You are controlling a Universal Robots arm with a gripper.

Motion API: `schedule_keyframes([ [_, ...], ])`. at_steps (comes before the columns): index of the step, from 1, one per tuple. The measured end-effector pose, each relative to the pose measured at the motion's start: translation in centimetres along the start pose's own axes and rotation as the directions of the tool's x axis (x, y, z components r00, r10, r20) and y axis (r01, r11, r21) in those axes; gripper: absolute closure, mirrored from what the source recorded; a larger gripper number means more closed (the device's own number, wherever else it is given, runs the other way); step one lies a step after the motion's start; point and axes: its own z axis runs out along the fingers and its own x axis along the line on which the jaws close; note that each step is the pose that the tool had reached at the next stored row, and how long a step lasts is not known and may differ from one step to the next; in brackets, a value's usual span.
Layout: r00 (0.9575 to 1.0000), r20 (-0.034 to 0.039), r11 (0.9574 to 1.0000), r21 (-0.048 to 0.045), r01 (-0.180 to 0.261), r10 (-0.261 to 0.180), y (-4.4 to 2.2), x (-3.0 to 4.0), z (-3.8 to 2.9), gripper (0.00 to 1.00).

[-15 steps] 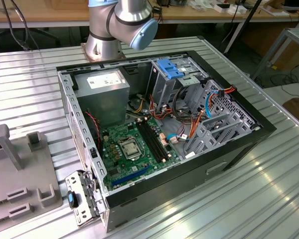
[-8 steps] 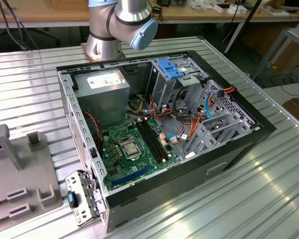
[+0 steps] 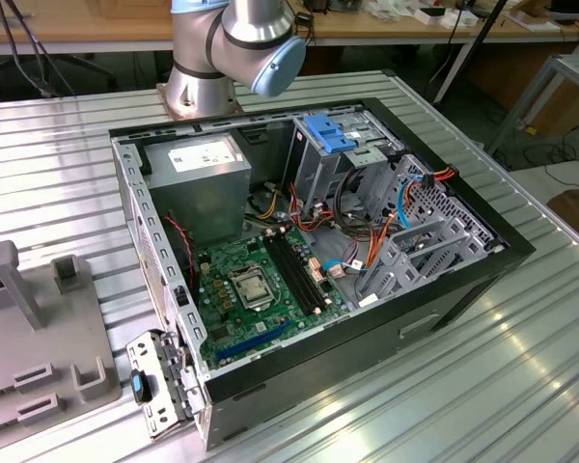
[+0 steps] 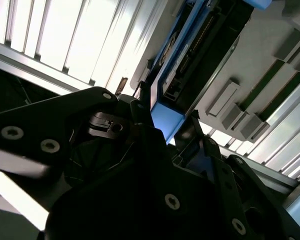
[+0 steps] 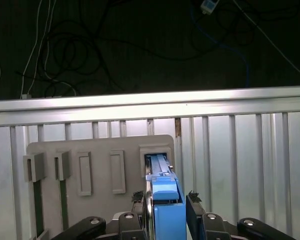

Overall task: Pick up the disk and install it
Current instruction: 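Pick up the disk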

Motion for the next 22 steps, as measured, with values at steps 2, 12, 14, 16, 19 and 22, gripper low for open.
schedule_keyframes([
  [2, 1.0000, -0.0013, 1.0000, 0.0000, 0.000, 0.000, 0.01, 0.00, 0.06, 0.55],
  [12, 1.0000, -0.0014, 1.0000, 0.0000, 0.000, 0.000, 0.01, 0.00, -0.12, 0.55],
  [14, 1.0000, -0.0012, 1.0000, 0.0002, 0.000, 0.000, 0.00, 0.00, -0.12, 0.55],
  [16, 1.0000, -0.0014, 1.0000, -0.0001, 0.000, 0.000, 0.01, 0.00, -0.14, 0.55],
  [19, 1.0000, -0.0015, 1.0000, -0.0001, 0.000, 0.000, 0.01, 0.00, -0.14, 0.62],
  [22, 1.0000, -0.0014, 1.0000, 0.0000, 0.000, 0.000, 0.00, 0.00, -0.14, 0.63],
])
